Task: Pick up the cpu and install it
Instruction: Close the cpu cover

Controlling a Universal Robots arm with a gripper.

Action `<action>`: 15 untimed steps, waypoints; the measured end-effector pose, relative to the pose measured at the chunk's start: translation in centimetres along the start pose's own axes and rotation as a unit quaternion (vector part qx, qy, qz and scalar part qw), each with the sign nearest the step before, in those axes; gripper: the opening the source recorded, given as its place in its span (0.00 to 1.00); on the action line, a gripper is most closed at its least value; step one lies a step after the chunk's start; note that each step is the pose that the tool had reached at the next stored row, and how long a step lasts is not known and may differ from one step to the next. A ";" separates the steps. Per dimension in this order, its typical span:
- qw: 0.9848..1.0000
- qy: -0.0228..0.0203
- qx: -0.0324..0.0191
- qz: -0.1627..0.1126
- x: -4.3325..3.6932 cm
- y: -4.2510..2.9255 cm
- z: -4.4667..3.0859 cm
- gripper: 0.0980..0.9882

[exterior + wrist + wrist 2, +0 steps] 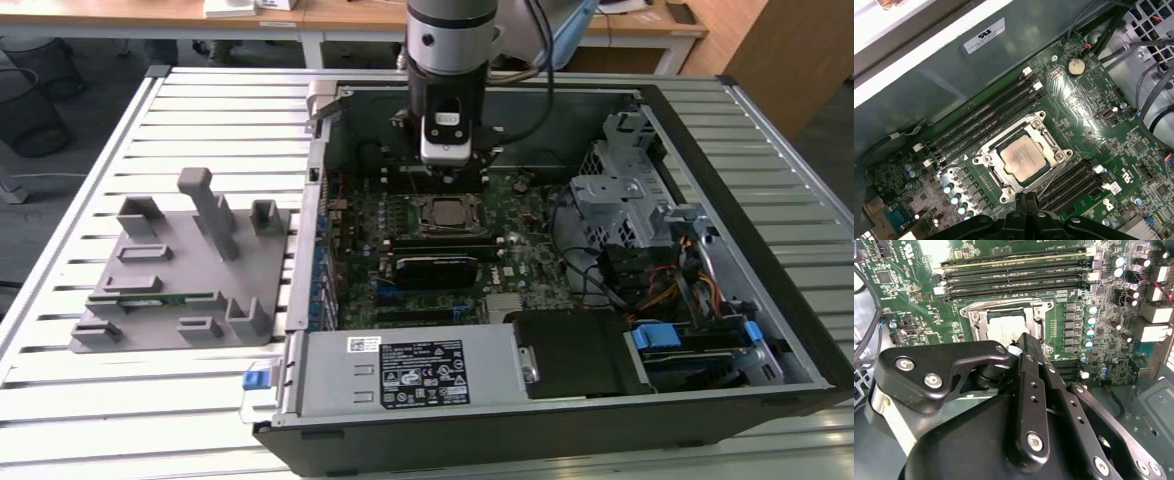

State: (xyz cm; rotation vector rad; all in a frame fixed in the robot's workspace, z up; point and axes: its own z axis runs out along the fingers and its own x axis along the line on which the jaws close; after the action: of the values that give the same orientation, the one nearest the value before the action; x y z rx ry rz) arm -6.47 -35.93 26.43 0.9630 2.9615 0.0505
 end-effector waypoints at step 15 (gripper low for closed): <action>1.000 0.000 0.000 0.000 0.41 0.51 2.40 0.01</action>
State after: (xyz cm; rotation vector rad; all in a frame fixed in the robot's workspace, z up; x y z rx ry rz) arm -6.41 -35.23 24.05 0.9630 2.9616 0.0503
